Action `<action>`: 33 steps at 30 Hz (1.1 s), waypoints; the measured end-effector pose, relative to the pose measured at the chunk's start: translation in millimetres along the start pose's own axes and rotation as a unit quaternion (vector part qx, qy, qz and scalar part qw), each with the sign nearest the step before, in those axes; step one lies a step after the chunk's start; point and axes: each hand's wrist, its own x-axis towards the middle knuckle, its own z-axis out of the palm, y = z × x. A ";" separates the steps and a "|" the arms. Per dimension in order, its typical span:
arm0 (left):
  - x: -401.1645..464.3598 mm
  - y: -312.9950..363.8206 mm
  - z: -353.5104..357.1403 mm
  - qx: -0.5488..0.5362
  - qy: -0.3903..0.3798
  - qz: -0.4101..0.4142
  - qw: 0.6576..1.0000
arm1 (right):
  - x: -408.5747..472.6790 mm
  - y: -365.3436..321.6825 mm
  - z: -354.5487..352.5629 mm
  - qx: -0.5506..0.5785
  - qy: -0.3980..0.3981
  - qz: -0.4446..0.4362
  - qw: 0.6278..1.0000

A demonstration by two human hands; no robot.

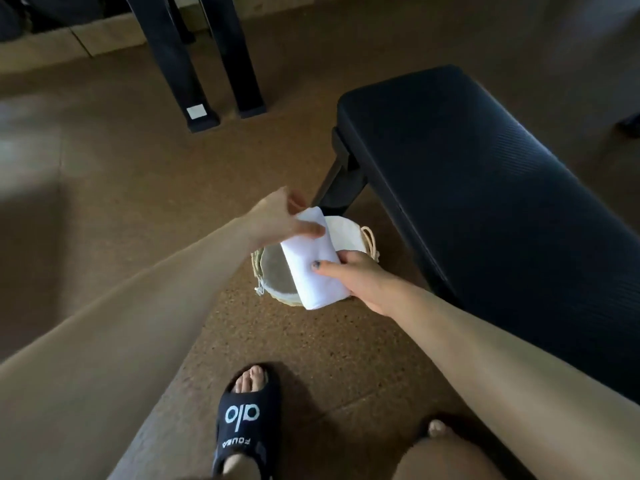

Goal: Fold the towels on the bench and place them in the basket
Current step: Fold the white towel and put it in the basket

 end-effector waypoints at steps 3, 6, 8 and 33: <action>43.7 -26.7 34.0 -0.061 0.048 -0.034 0.996 | 42.2 10.0 -0.5 -0.013 0.074 0.001 0.997; 82.9 -55.0 66.6 -0.107 0.037 -0.071 0.991 | 85.6 26.4 -7.0 -0.052 0.128 0.021 0.990; 104.2 -69.2 85.1 -0.110 0.023 -0.073 0.991 | 111.8 38.5 -10.5 -0.065 0.153 0.042 0.985; 190.8 -124.2 190.6 0.107 -0.008 0.071 0.992 | 206.3 105.2 -4.9 -0.567 0.337 -0.083 0.747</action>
